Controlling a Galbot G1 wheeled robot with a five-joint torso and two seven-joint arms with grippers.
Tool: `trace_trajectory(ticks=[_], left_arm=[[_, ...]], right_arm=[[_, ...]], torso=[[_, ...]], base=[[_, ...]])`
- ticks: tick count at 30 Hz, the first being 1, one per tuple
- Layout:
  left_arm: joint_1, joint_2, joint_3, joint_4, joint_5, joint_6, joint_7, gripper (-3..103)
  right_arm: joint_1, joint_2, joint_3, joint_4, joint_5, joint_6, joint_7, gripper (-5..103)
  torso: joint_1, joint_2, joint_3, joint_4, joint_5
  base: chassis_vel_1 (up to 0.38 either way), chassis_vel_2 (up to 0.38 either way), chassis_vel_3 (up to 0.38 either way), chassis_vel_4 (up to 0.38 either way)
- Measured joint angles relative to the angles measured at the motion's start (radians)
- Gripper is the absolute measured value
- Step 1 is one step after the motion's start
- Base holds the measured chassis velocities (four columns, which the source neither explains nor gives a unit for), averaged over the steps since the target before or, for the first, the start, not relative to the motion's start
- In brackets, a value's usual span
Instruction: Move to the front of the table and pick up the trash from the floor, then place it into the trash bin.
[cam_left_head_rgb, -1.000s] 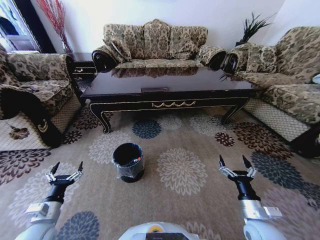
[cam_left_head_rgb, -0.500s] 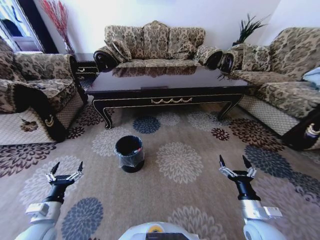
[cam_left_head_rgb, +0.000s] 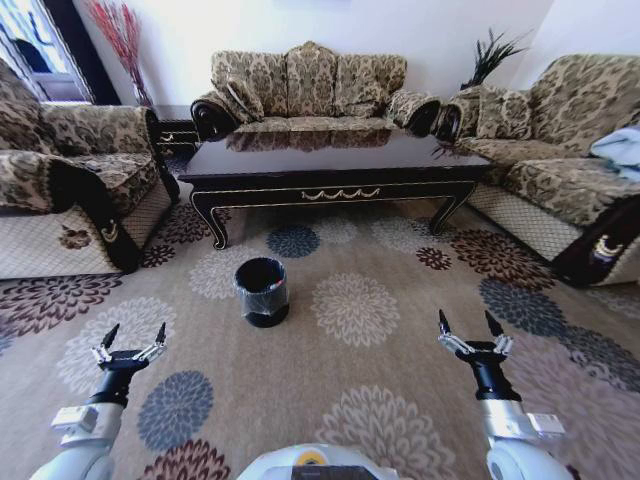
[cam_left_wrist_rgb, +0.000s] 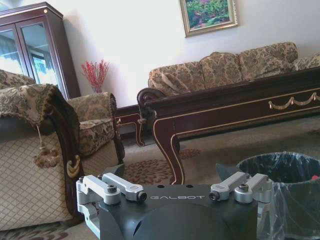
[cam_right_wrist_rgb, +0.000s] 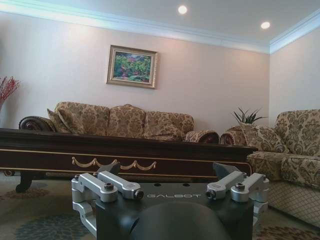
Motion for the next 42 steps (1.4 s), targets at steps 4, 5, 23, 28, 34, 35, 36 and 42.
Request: trace_trajectory(ticks=[4, 5, 23, 28, 34, 35, 36, 42], left_arm=[[0.0, 0.0, 0.0, 0.0, 0.0, 0.0, 0.0, 100], [0.0, 0.0, 0.0, 0.0, 0.0, 0.0, 0.0, 100], [0.0, 0.0, 0.0, 0.0, 0.0, 0.0, 0.0, 100], [0.0, 0.0, 0.0, 0.0, 0.0, 0.0, 0.0, 100], [0.0, 0.0, 0.0, 0.0, 0.0, 0.0, 0.0, 100], [0.0, 0.0, 0.0, 0.0, 0.0, 0.0, 0.0, 100], [0.0, 0.0, 0.0, 0.0, 0.0, 0.0, 0.0, 100], [0.0, 0.0, 0.0, 0.0, 0.0, 0.0, 0.0, 100]], right_arm=[[0.0, 0.0, 0.0, 0.0, 0.0, 0.0, 0.0, 100], [0.0, 0.0, 0.0, 0.0, 0.0, 0.0, 0.0, 100], [0.0, 0.0, 0.0, 0.0, 0.0, 0.0, 0.0, 100], [0.0, 0.0, 0.0, 0.0, 0.0, 0.0, 0.0, 100], [0.0, 0.0, 0.0, 0.0, 0.0, 0.0, 0.0, 100], [0.0, 0.0, 0.0, 0.0, 0.0, 0.0, 0.0, 100], [0.0, 0.0, 0.0, 0.0, 0.0, 0.0, 0.0, 100], [0.0, 0.0, 0.0, 0.0, 0.0, 0.0, 0.0, 100]], torso=[[0.0, 0.0, 0.0, 0.0, -0.0001], [0.0, 0.0, 0.0, 0.0, -0.0001], [0.0, 0.0, 0.0, 0.0, 0.0], [0.0, 0.0, 0.0, -0.0001, 0.0], [0.0, 0.0, 0.0, 0.0, 0.0001], [0.0, 0.0, 0.0, 0.0, 0.0001], [0.0, 0.0, 0.0, -0.0001, 0.0002], [0.0, 0.0, 0.0, 0.0002, 0.0]], base=[[0.142, -0.16, -0.145, 0.151], [0.142, -0.166, -0.137, 0.145], [0.163, -0.16, -0.16, 0.158], [0.153, -0.173, -0.145, 0.151], [0.168, -0.164, -0.163, 0.167], [0.181, -0.186, -0.182, 0.172], [0.181, -0.186, -0.162, 0.187], [0.141, -0.156, -0.147, 0.176]])
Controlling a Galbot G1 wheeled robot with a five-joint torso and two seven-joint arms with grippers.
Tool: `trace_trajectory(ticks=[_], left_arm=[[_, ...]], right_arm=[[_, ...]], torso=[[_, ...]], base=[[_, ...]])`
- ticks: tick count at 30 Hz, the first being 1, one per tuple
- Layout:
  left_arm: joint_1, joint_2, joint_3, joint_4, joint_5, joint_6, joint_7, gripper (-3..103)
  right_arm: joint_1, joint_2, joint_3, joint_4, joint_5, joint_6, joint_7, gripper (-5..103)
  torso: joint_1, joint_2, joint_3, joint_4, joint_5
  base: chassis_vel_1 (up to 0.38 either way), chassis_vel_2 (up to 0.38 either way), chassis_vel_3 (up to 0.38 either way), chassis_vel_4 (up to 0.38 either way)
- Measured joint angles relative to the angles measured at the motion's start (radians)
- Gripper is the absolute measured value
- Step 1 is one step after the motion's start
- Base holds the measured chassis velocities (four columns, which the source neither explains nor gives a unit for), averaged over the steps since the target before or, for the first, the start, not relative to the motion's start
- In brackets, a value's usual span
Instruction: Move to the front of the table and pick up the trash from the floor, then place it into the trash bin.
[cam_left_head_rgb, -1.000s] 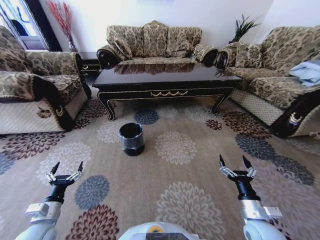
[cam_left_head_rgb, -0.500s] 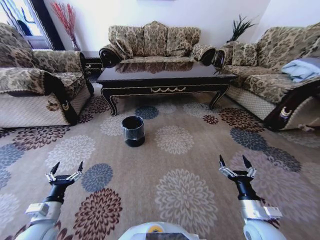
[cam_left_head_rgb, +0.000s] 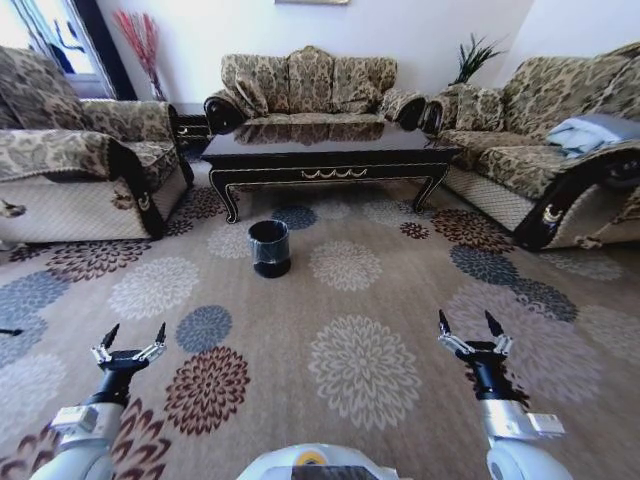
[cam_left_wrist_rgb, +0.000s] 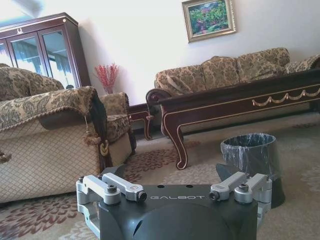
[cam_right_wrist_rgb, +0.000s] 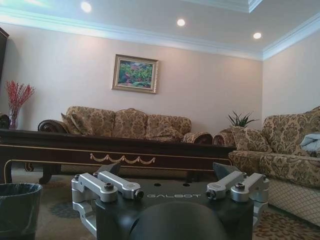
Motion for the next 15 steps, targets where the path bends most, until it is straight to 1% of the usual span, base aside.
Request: trace_trajectory(ticks=[4, 15], left_arm=[[0.0, 0.0, 0.0, 0.0, 0.0, 0.0, 0.0, 100], [0.0, 0.0, 0.0, 0.0, 0.0, 0.0, 0.0, 100]], right_arm=[[0.0, 0.0, 0.0, 0.0, 0.0, 0.0, 0.0, 100], [0.0, 0.0, 0.0, 0.0, 0.0, 0.0, 0.0, 100]], torso=[[0.0, 0.0, 0.0, -0.0004, -0.0001], [0.0, 0.0, 0.0, 0.0001, -0.0001]], base=[[0.141, -0.138, -0.167, 0.127], [0.154, -0.147, -0.144, 0.141]])
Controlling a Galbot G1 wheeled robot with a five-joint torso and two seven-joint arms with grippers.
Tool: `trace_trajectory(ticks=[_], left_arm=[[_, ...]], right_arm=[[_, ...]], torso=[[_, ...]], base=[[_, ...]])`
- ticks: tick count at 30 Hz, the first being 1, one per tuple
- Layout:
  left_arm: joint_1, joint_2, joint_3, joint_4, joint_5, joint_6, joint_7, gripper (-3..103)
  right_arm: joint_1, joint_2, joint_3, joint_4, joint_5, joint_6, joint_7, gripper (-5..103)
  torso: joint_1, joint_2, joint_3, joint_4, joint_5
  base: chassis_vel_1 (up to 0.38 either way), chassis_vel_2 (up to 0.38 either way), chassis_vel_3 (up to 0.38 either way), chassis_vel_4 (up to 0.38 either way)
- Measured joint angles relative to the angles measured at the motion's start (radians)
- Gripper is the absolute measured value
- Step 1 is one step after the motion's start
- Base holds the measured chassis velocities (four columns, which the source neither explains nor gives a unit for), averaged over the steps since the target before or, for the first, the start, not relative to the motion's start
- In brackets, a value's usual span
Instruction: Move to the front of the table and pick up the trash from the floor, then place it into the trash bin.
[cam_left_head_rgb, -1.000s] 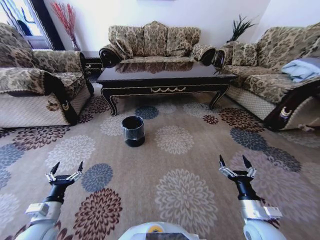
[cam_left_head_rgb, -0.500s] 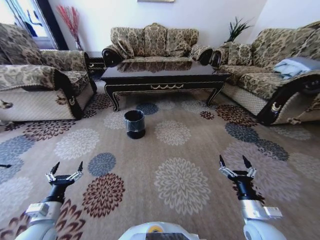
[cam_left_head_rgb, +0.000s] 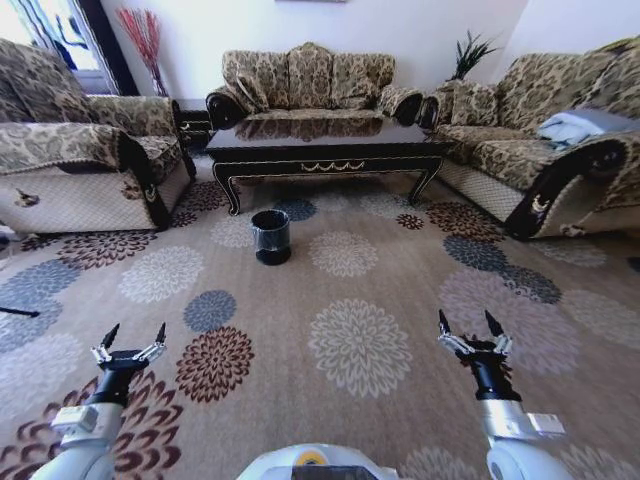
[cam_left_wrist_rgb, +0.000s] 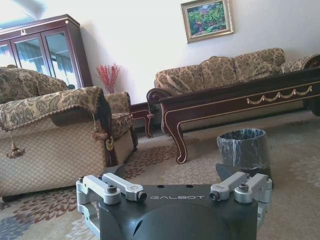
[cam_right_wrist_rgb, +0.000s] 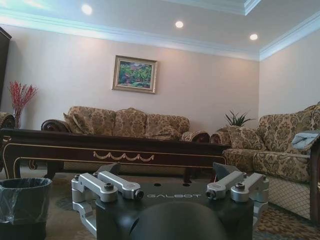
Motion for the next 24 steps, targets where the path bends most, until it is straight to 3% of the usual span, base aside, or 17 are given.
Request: trace_trajectory(ticks=[24], left_arm=[[0.0, 0.0, 0.0, 0.0, 0.0, 0.0, 0.0, 100]], right_arm=[[0.0, 0.0, 0.0, 0.0, 0.0, 0.0, 0.0, 100]], torso=[[0.0, 0.0, 0.0, -0.0002, 0.0]], base=[[0.149, -0.148, -0.144, 0.153]])
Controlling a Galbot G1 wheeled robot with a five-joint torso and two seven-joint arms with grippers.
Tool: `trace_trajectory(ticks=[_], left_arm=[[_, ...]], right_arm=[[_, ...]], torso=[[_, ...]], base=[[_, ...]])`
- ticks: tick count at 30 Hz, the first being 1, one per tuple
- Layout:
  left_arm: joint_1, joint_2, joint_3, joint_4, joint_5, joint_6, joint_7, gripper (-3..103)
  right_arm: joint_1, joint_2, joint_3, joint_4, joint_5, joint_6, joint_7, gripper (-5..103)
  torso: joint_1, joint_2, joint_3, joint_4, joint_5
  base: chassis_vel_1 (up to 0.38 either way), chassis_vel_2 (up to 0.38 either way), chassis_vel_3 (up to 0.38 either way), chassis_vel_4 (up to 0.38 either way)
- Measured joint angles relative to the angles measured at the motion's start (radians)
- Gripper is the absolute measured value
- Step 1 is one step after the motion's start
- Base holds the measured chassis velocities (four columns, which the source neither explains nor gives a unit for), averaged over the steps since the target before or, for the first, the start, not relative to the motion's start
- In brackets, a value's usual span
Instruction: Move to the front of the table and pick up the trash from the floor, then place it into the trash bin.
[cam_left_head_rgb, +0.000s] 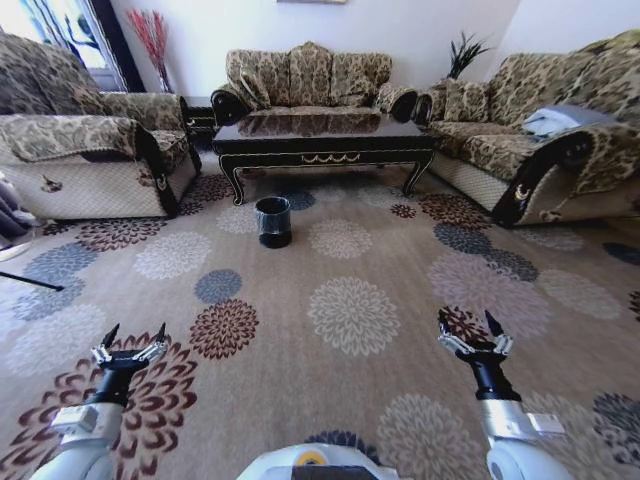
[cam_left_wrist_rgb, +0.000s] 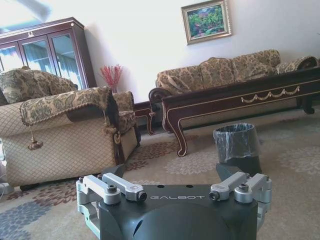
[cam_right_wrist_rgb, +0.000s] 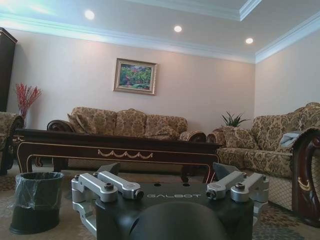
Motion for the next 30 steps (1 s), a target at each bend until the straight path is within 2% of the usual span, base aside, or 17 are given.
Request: trace_trajectory(ticks=[12, 30], left_arm=[[0.0, 0.0, 0.0, 0.0, 0.0, 0.0, 0.0, 100], [0.0, 0.0, 0.0, 0.0, 0.0, 0.0, 0.0, 100]], right_arm=[[0.0, 0.0, 0.0, 0.0, 0.0, 0.0, 0.0, 100], [0.0, 0.0, 0.0, 0.0, 0.0, 0.0, 0.0, 100]], torso=[[0.0, 0.0, 0.0, 0.0002, 0.0], [0.0, 0.0, 0.0, 0.0, 0.0001]], base=[[0.125, -0.139, -0.129, 0.141], [0.019, -0.02, -0.025, 0.014]])
